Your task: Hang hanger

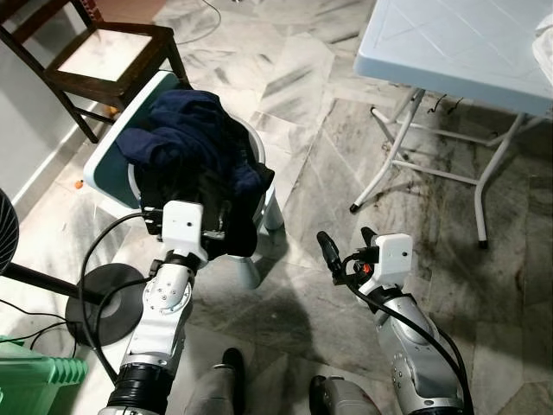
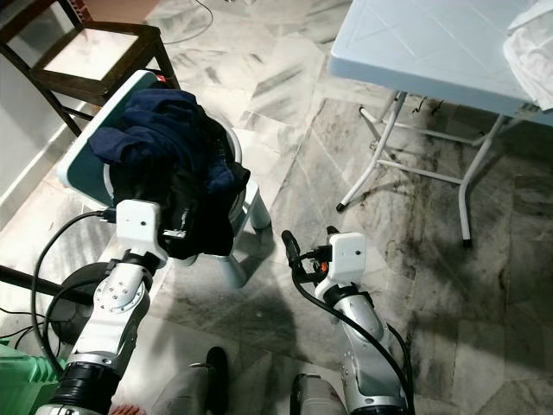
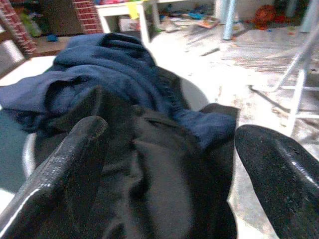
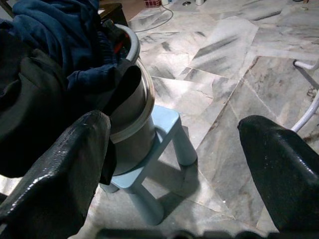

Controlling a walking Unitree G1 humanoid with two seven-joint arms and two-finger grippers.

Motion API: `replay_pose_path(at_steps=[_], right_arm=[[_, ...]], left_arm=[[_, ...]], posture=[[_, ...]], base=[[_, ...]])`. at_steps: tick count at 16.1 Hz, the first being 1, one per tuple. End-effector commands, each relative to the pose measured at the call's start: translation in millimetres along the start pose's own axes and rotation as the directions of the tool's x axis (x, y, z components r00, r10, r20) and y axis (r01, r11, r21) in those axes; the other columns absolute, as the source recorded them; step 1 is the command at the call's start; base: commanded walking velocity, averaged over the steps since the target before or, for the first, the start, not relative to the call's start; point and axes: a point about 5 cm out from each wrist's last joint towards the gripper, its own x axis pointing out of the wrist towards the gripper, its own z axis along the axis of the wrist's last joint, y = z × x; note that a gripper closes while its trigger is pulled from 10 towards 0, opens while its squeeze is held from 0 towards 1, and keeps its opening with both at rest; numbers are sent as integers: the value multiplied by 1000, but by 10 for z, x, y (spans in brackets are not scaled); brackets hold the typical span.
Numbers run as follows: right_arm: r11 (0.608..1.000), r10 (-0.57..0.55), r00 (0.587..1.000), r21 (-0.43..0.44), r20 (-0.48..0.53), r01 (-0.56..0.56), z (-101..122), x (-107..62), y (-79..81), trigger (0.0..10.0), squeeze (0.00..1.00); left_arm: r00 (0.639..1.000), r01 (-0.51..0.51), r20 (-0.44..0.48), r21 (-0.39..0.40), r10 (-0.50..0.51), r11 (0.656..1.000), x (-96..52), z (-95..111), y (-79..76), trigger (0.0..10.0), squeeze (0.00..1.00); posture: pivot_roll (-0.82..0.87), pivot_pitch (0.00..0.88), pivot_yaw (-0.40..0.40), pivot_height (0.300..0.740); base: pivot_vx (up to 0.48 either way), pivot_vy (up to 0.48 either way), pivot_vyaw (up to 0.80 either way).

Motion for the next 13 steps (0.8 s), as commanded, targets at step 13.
replay_pose_path(at_steps=[13], right_arm=[[1000, 10, 1000, 16, 0, -10, -16, -47, 75, 10000, 0]], left_arm=[[995, 102, -1, -34, -102, 994, -45, -48, -84, 10000, 0]], posture=[[6, 282, 42, 740]], base=[[278, 0, 92]])
